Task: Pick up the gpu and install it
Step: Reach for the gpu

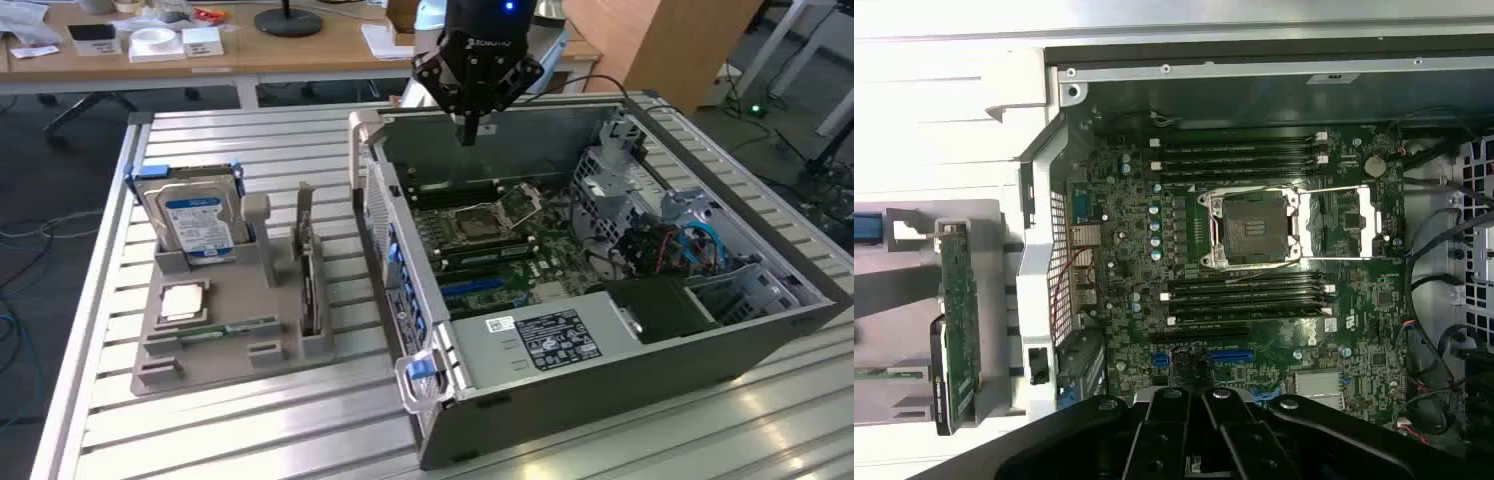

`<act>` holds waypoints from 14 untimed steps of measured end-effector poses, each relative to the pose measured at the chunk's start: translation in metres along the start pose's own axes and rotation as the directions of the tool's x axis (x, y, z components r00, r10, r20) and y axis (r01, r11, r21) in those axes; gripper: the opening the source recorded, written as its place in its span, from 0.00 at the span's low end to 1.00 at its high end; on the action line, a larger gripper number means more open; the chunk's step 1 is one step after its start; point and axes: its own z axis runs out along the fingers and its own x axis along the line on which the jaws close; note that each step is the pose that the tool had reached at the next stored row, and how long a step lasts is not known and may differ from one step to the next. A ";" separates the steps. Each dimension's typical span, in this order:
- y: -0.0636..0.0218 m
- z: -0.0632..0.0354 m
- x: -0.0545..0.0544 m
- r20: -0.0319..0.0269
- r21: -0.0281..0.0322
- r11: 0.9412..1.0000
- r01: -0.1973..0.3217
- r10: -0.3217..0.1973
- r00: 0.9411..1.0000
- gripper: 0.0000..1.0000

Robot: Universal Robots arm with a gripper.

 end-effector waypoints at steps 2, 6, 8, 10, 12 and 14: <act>0.0000 0.0000 0.000 0.000 0.000 1.000 0.000 0.000 1.000 0.11; 0.0000 0.0000 0.000 0.000 0.000 1.000 0.000 0.000 1.000 0.11; 0.0000 0.0000 0.000 0.000 0.000 1.000 0.000 0.000 1.000 0.11; 0.0000 0.0000 0.000 0.000 0.000 1.000 0.000 0.000 1.000 0.11; 0.0000 0.0001 0.001 0.000 0.000 1.000 0.000 0.000 1.000 0.11; -0.0002 0.0000 0.002 0.000 0.000 1.000 0.000 0.000 1.000 0.11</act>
